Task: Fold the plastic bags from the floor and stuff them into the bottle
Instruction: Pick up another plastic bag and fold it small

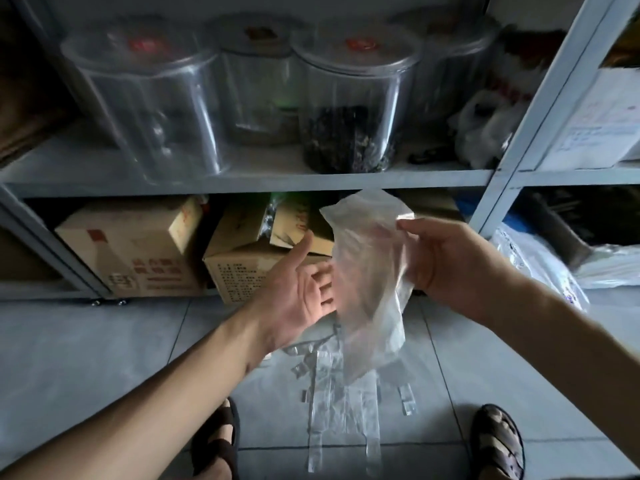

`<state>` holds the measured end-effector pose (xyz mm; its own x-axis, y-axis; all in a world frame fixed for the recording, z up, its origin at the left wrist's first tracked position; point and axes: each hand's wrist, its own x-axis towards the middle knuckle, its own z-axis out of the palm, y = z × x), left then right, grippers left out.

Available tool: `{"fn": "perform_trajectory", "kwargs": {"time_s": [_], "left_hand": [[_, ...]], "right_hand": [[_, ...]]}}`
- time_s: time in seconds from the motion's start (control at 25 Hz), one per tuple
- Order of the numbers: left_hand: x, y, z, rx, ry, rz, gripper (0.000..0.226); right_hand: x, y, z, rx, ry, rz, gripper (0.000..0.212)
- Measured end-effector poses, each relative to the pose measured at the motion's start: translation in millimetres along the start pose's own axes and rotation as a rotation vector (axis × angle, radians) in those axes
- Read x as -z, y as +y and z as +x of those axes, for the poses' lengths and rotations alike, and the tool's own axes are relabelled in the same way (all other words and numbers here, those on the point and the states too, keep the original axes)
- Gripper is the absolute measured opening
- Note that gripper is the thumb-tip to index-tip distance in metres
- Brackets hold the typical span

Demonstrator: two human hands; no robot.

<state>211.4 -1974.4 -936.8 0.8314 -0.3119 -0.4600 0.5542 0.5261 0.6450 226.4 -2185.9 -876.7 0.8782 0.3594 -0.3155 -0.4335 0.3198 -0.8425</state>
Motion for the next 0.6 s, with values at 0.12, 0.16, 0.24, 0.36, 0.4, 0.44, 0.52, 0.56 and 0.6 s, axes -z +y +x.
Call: {"fn": "perform_trajectory", "kwargs": {"time_s": [0.12, 0.16, 0.24, 0.36, 0.4, 0.44, 0.52, 0.56, 0.6], "left_hand": [[-5, 4, -4, -0.040, 0.103, -0.023, 0.033], [-2, 5, -3, -0.041, 0.196, 0.008, 0.028], [3, 8, 0, -0.114, 0.345, 0.065, 0.016], [4, 20, 0, -0.338, 0.425, 0.275, 0.005], [3, 25, -1, -0.381, 0.413, 0.323, 0.004], [3, 30, -3, -0.396, 0.391, 0.349, 0.003], [1, 37, -4, -0.356, 0.337, 0.357, 0.007], [1, 38, -6, -0.304, 0.300, 0.350, 0.013], [2, 38, -6, -0.245, 0.250, 0.344, 0.021]], "right_hand": [[9, 13, -6, 0.044, 0.063, -0.033, 0.017], [13, 20, -5, 0.056, 0.078, -0.073, 0.014], [22, 32, 0, 0.075, 0.109, -0.175, 0.013], [25, 40, 3, 0.061, 0.091, -0.254, 0.021], [25, 40, 2, 0.058, 0.066, -0.276, 0.023], [25, 42, 3, 0.046, 0.049, -0.282, 0.023], [26, 45, 5, 0.028, 0.046, -0.274, 0.025], [26, 47, 6, 0.019, 0.061, -0.254, 0.024], [27, 48, 7, 0.016, 0.084, -0.225, 0.021]]}}
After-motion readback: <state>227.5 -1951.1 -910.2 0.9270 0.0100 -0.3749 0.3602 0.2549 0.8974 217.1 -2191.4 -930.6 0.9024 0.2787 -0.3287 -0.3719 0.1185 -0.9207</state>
